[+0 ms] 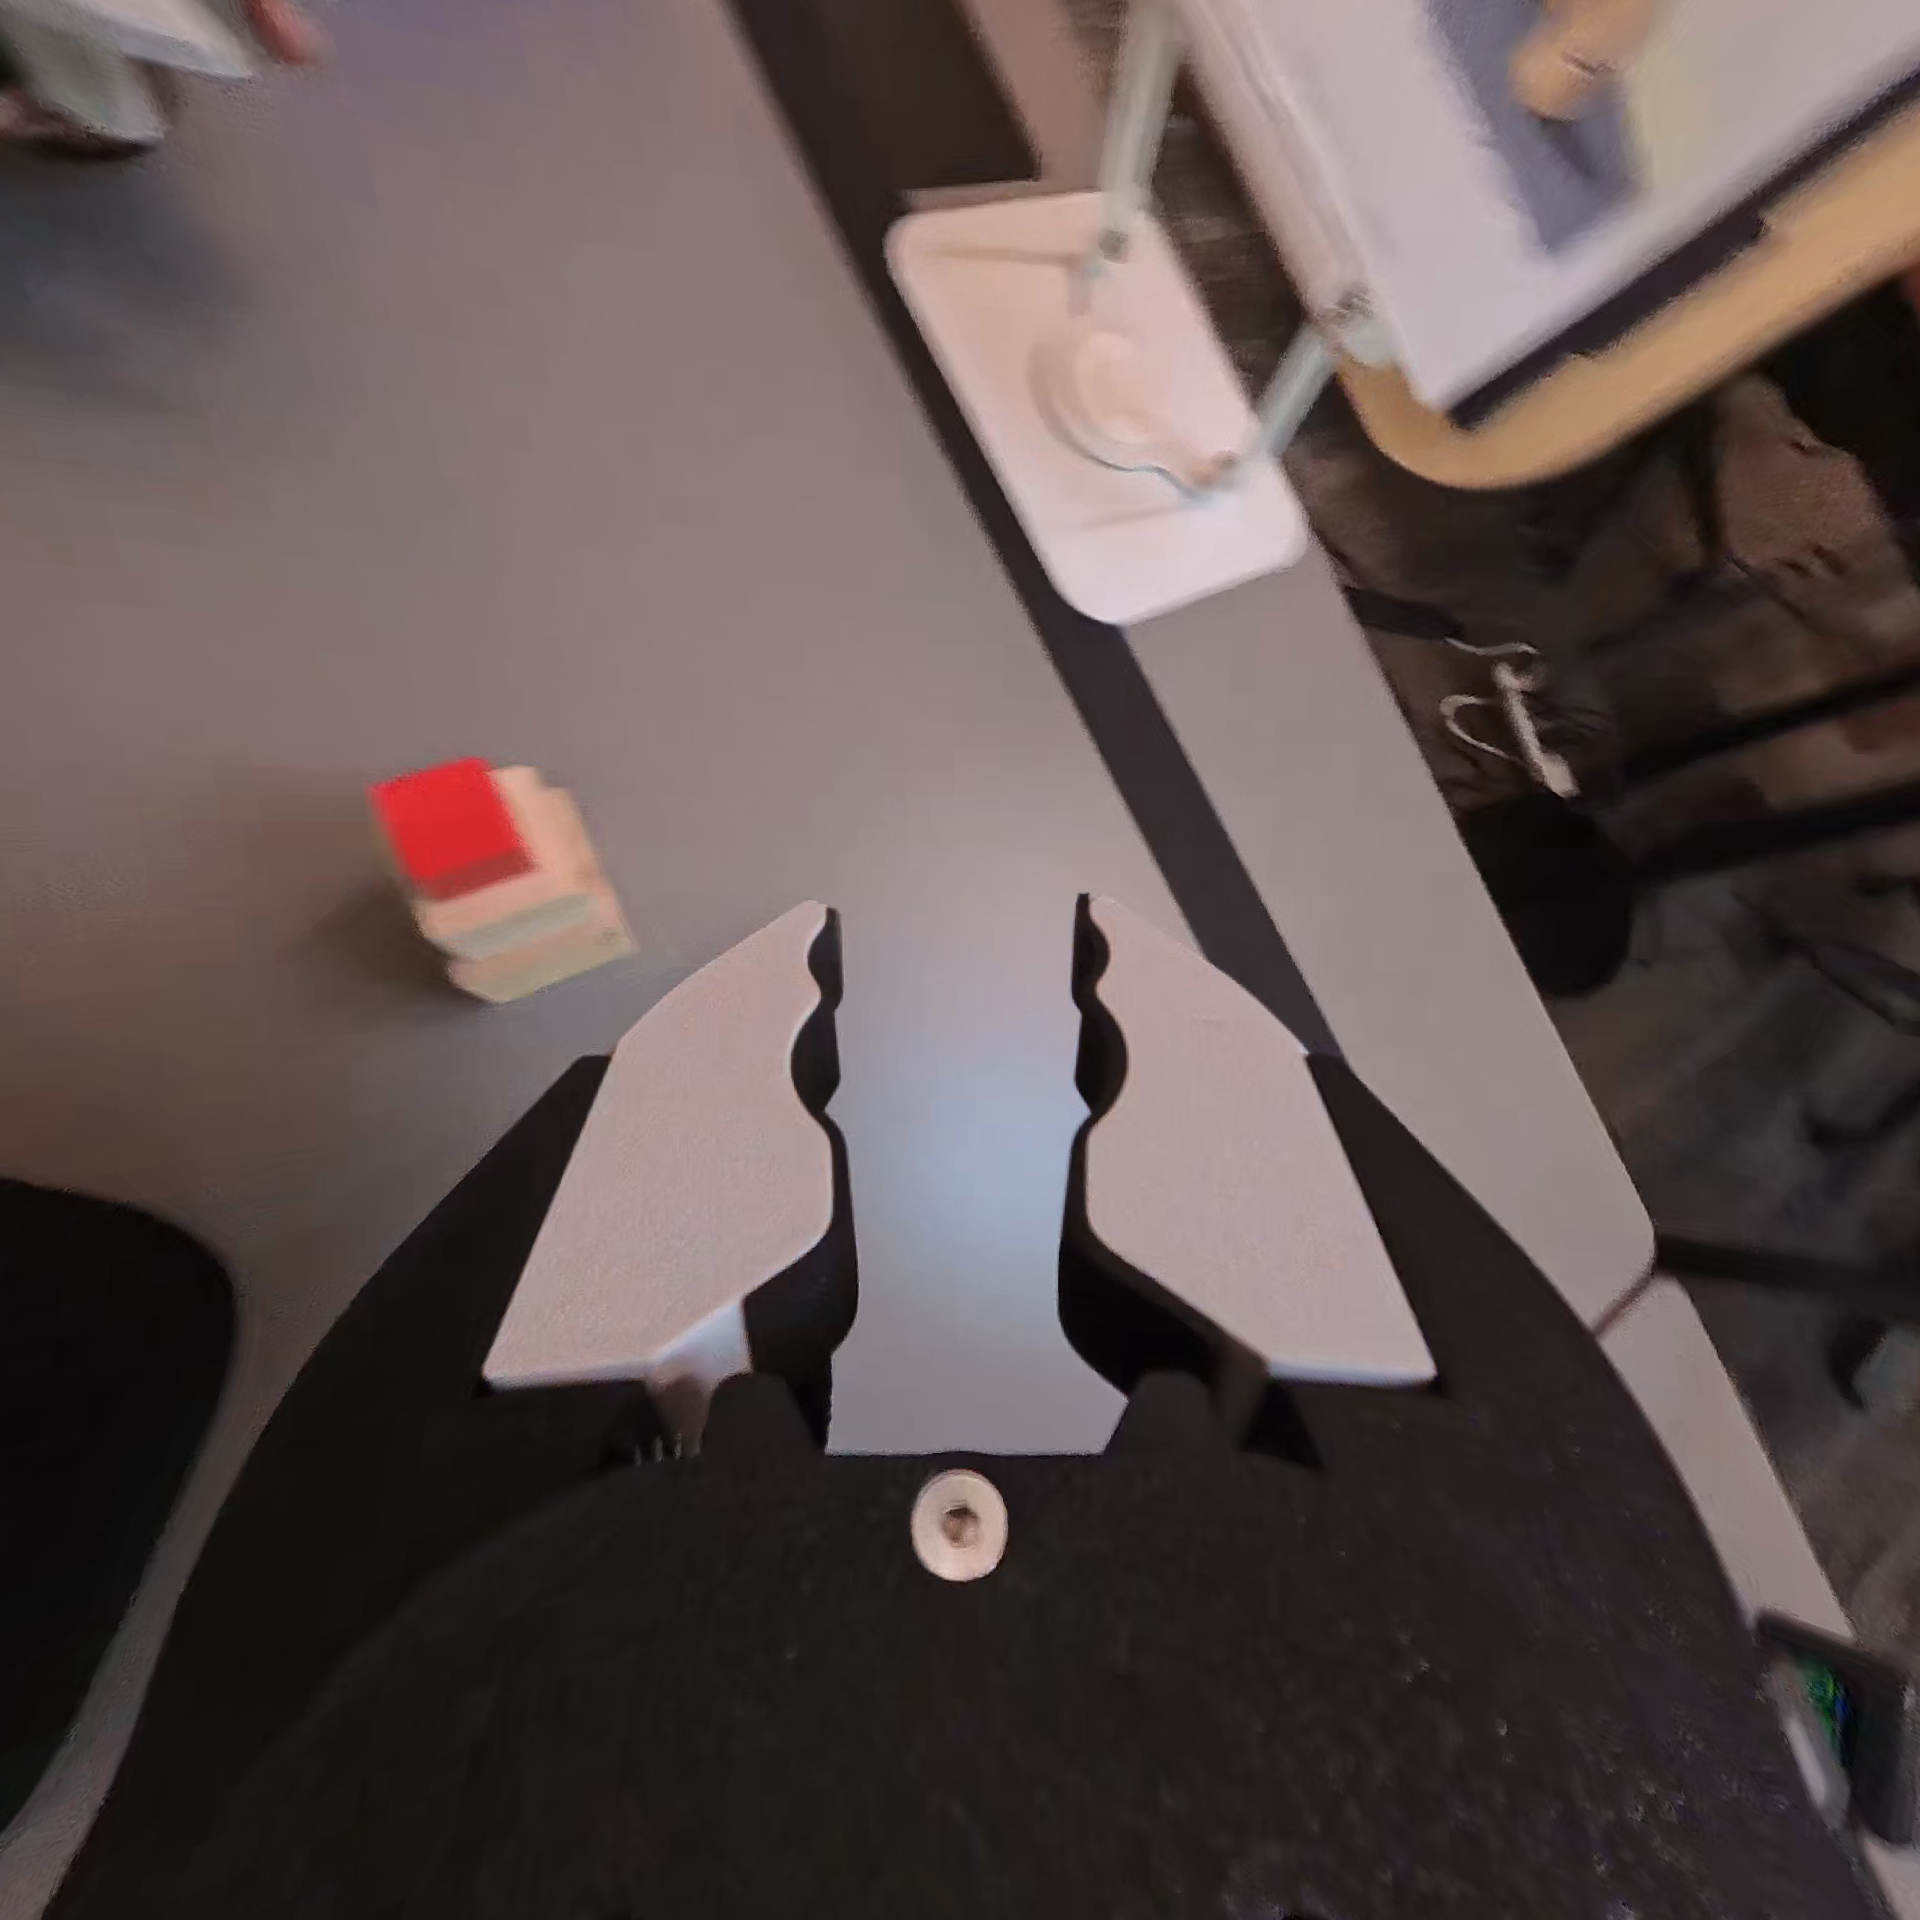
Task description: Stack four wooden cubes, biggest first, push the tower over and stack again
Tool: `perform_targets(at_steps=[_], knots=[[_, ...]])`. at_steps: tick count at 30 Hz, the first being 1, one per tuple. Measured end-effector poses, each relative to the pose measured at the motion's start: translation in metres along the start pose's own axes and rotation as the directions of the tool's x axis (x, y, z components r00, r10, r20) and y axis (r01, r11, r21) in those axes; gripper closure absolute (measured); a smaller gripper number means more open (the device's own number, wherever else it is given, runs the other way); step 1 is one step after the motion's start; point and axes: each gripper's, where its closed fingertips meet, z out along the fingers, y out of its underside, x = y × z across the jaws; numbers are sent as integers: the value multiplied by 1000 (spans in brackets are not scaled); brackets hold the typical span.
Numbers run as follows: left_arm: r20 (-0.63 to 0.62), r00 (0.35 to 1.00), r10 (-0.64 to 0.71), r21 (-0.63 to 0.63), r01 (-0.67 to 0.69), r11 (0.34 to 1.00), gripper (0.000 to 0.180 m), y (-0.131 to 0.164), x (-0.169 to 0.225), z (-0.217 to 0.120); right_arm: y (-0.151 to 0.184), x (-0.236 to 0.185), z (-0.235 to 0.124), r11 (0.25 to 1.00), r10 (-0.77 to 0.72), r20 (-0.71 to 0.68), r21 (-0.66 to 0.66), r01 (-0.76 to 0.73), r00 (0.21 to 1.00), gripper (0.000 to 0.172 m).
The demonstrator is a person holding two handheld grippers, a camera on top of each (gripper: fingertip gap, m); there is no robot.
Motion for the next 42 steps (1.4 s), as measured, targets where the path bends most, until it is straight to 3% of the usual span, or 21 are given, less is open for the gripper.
perform_targets(at_steps=[1, 5, 10, 12, 16, 24, 26, 29, 32, 38, 42], knots=[[2, 1000, 1, 1, -1, 1000, 155, 0, 0, 0, 12, 18, -4, 999, 46, -54, 10, -46, 997, 130], [2, 1000, -2, 10, 2, 1000, 155, -1, 0, -1, 88, 79, -2, 973, 225, -216, 4, -230, 950, 130], [-38, 999, -30, -14, 29, 999, 151, 6, 4, 1, 203, 118, 18, 908, 359, -261, -122, -400, 896, 134], [-52, 998, -28, -31, 27, 999, 151, 10, 7, 2, 234, 128, 24, 889, 370, -257, -180, -421, 893, 135], [-53, 998, -25, -55, 22, 998, 151, 16, 7, 4, 261, 142, 40, 888, 340, -200, -253, -383, 919, 134], [-39, 998, -41, -87, 37, 996, 153, 27, 3, 6, 281, 163, 72, 875, 282, -116, -375, -305, 952, 121], [-35, 998, -47, -91, 43, 995, 153, 28, 2, 7, 286, 160, 77, 863, 300, -89, -399, -310, 950, 146], [-31, 998, -54, -93, 51, 994, 153, 28, 1, 7, 271, 148, 75, 875, 319, -33, -374, -308, 947, 150], [-40, 998, -55, -91, 51, 995, 154, 28, 3, 7, 217, 121, 64, 910, 335, 59, -280, -306, 940, 150], [-72, 996, -50, -84, 44, 996, 155, 26, 10, 8, 66, 17, 32, 997, 35, 224, -81, -17, 974, 150], [-81, 995, -61, -59, 56, 997, 155, 19, 13, 7, 10, -55, 25, 980, -143, 302, -89, 177, 943, 150]])
